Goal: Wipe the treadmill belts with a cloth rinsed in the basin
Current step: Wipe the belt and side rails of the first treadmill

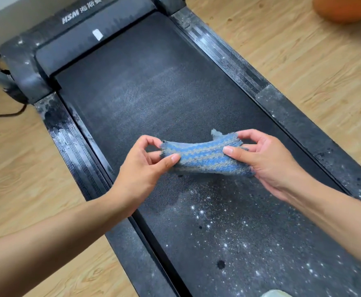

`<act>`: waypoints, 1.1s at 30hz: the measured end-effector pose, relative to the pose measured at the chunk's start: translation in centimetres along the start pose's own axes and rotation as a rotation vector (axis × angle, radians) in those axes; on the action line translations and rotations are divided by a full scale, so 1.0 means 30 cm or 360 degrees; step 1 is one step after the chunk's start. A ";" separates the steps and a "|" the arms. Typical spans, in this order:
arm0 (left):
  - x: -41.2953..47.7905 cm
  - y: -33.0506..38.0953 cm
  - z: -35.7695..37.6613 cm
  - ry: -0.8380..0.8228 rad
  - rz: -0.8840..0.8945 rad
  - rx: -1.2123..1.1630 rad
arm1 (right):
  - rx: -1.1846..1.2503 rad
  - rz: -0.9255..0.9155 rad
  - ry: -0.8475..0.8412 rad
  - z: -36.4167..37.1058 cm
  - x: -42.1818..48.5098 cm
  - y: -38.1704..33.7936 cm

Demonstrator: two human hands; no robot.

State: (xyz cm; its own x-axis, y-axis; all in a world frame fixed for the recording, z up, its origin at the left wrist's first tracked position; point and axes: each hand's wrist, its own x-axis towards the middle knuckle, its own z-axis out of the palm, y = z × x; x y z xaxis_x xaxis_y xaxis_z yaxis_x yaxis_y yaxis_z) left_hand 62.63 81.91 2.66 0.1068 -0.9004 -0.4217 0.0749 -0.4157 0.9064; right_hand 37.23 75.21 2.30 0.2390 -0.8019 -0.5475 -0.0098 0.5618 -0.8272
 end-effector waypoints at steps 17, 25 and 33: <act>0.021 0.014 -0.064 0.0119 0.0516 0.1048 | -0.0868 -0.0527 -0.0048 -0.046 0.030 -0.003; -0.008 0.097 -0.069 -0.0527 0.0281 0.0298 | -0.0583 -0.0701 -0.0524 -0.030 -0.008 -0.123; -0.027 0.023 -0.028 -0.0316 -0.0384 -0.0080 | -0.0845 -0.0470 -0.0276 -0.026 0.047 -0.020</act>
State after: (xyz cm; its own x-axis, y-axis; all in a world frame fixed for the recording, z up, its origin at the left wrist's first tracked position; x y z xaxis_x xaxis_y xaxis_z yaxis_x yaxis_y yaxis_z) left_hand 63.44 82.45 3.60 -0.1151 -0.7862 -0.6072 0.1241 -0.6179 0.7764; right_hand 36.81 73.59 1.93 0.4586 -0.8383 -0.2950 -0.3892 0.1090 -0.9147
